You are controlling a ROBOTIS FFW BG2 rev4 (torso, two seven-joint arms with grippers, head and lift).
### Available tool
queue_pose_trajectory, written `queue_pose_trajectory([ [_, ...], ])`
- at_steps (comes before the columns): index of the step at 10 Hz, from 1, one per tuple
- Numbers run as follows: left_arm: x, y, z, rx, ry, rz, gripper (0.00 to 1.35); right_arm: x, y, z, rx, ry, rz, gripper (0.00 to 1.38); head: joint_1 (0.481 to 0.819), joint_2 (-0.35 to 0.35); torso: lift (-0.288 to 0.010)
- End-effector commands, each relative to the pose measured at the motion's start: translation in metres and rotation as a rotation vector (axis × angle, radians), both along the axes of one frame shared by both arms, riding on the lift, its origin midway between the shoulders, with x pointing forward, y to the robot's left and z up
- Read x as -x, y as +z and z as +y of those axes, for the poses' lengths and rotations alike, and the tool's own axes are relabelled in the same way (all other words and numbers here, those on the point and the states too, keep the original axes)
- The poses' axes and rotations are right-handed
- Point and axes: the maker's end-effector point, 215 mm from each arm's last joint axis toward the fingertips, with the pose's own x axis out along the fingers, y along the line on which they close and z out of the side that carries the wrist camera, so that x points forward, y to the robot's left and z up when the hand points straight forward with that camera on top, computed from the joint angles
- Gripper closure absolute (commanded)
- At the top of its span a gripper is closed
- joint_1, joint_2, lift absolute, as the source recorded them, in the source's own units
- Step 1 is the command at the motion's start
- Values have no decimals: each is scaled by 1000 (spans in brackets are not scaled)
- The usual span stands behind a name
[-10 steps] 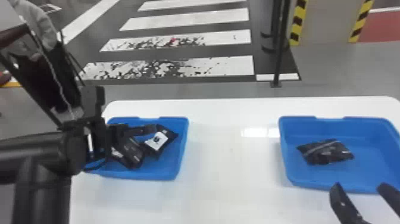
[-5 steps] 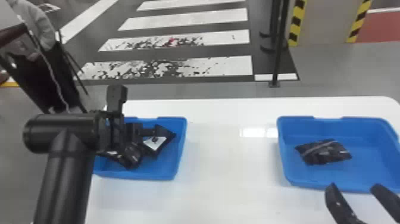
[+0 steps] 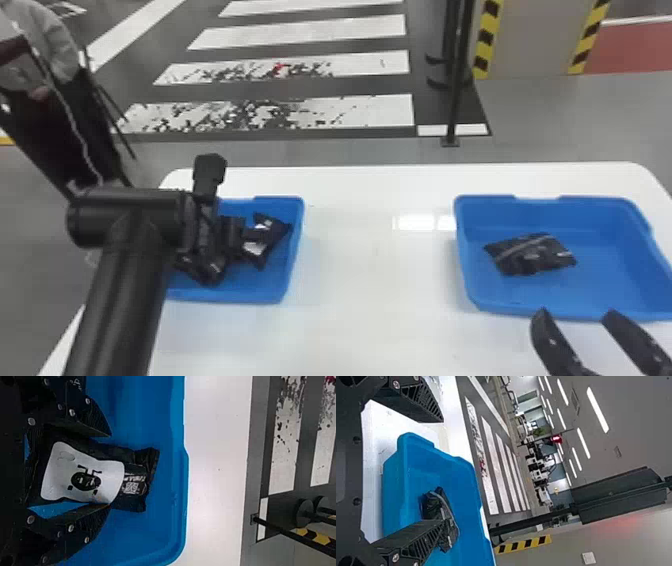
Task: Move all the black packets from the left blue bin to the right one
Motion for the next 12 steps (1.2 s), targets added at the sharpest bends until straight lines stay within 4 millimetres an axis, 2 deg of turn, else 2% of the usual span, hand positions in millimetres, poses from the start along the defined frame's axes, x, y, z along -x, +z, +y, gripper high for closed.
queue_pose_trajectory([
  [1, 9, -12, 1, 5, 10, 40, 818, 1, -4, 1, -14, 2, 11, 117, 695, 169, -138],
  [2, 12, -16, 4, -16, 8, 57, 1046, 2, -6, 1, -20, 2, 18, 117, 695, 171, -138],
  [3, 9, -16, 5, -28, -2, 35, 1167, 2, -8, 1, -25, 2, 23, 117, 695, 174, -138],
  [4, 1, -12, 3, -25, -22, -12, 1219, 3, -8, 2, -30, 5, 24, 117, 695, 177, -138],
  [5, -4, 3, 3, -19, -39, -76, 1219, 4, -7, 1, -29, 7, 24, 117, 695, 177, -138],
  [6, 4, 32, 6, -32, -39, -151, 1219, 3, -6, 2, -32, 8, 21, 117, 695, 173, -138],
  [7, 19, 56, 0, -16, -53, -207, 1219, 3, -3, 3, -40, 13, 20, 117, 695, 175, -138],
  [9, 50, 89, -42, 52, -137, -293, 1219, 0, 7, 8, -55, 35, 10, 116, 695, 173, -138],
  [10, 62, 108, -74, 88, -207, -344, 1219, -5, 15, 14, -59, 63, -4, 116, 695, 157, -138],
  [11, 76, 118, -105, 127, -271, -371, 1219, -10, 22, 22, -77, 94, -15, 116, 695, 128, -138],
  [12, 94, 124, -146, 198, -344, -383, 1219, -17, 32, 31, -105, 125, -30, 116, 695, 110, -138],
])
